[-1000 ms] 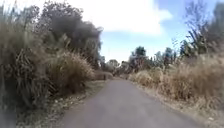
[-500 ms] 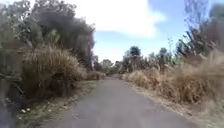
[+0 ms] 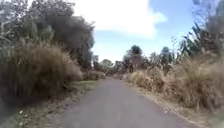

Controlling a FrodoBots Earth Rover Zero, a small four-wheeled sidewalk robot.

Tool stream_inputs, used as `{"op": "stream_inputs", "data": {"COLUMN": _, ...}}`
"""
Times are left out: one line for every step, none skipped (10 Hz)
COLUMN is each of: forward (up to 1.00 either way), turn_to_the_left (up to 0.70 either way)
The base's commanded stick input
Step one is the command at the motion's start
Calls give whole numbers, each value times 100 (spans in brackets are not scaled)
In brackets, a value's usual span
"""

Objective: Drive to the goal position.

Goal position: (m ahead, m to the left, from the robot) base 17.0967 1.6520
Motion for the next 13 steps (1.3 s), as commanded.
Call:
{"op": "stream_inputs", "data": {"forward": 85, "turn_to_the_left": 0}}
{"op": "stream_inputs", "data": {"forward": 85, "turn_to_the_left": 0}}
{"op": "stream_inputs", "data": {"forward": 85, "turn_to_the_left": 0}}
{"op": "stream_inputs", "data": {"forward": 85, "turn_to_the_left": 0}}
{"op": "stream_inputs", "data": {"forward": 85, "turn_to_the_left": 0}}
{"op": "stream_inputs", "data": {"forward": 85, "turn_to_the_left": 0}}
{"op": "stream_inputs", "data": {"forward": 85, "turn_to_the_left": 34}}
{"op": "stream_inputs", "data": {"forward": 85, "turn_to_the_left": 34}}
{"op": "stream_inputs", "data": {"forward": 85, "turn_to_the_left": 34}}
{"op": "stream_inputs", "data": {"forward": 85, "turn_to_the_left": 28}}
{"op": "stream_inputs", "data": {"forward": 85, "turn_to_the_left": 16}}
{"op": "stream_inputs", "data": {"forward": 85, "turn_to_the_left": 3}}
{"op": "stream_inputs", "data": {"forward": 85, "turn_to_the_left": 0}}
